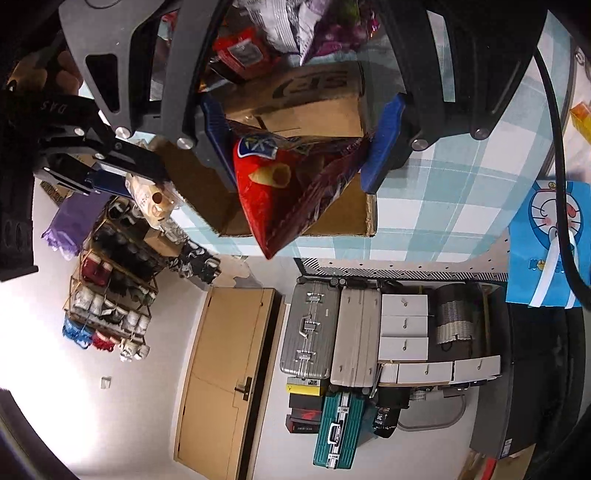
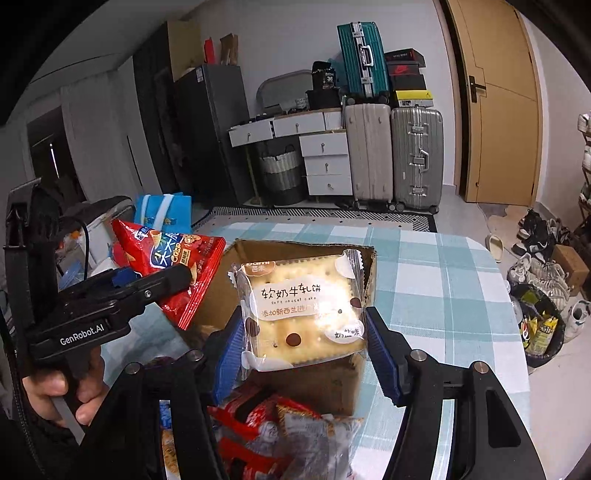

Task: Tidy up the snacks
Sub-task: 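Carry both held snacks over the cardboard box and lower them inside, then open both grippers to drop the snacks and withdraw from the box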

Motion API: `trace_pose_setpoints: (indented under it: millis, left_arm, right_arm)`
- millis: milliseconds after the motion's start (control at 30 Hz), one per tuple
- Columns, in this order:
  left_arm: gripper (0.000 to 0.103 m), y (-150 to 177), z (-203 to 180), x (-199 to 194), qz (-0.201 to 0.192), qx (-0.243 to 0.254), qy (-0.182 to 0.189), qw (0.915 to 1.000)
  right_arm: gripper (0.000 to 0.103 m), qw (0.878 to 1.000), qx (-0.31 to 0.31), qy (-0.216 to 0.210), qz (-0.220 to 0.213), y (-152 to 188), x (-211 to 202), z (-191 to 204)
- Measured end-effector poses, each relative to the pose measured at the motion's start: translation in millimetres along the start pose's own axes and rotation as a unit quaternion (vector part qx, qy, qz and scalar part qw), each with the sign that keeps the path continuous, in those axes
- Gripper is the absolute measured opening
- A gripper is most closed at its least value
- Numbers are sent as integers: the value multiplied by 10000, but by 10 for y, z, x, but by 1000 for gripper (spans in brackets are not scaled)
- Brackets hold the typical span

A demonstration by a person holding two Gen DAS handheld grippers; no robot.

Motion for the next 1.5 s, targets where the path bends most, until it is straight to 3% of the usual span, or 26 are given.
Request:
trace_pose_setpoints:
  millis: [200, 533, 1133, 1267, 1300, 1400, 1500]
  left_arm:
    - [64, 138, -65, 340, 186, 112, 35, 9998]
    - [64, 299, -139, 672, 355, 216, -26, 9991]
    - [64, 490, -51, 880, 643, 343, -97, 9973]
    - [72, 509, -34, 798, 708, 262, -43, 9971]
    - [73, 503, -38, 743, 705, 233, 18, 9972]
    - [82, 455, -42, 588, 593, 178, 123, 9980]
    - [88, 420, 18, 379, 483, 240, -15, 9985]
  right_arm:
    - [63, 9998, -36, 45, 212, 113, 246, -41]
    - [63, 9995, -200, 125, 187, 118, 422, -115]
    - [63, 9996, -157, -86, 212, 144, 559, -76]
    - [64, 9995, -194, -118, 239, 165, 541, -58]
    - [66, 9995, -194, -118, 239, 165, 541, -58]
    - [82, 9998, -162, -130, 60, 113, 396, -45]
    - [96, 9997, -215, -55, -132, 72, 193, -41]
Point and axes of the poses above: each gripper's, at about its wrist camera, not at the fingertips, and x roughly the way its jaws point, z to its left, y to its underside, the point moved 10 cm from there along x, roughly the way its jaws point, and after that the axes turned 11 degrees about -z, right-handed, at the moved point
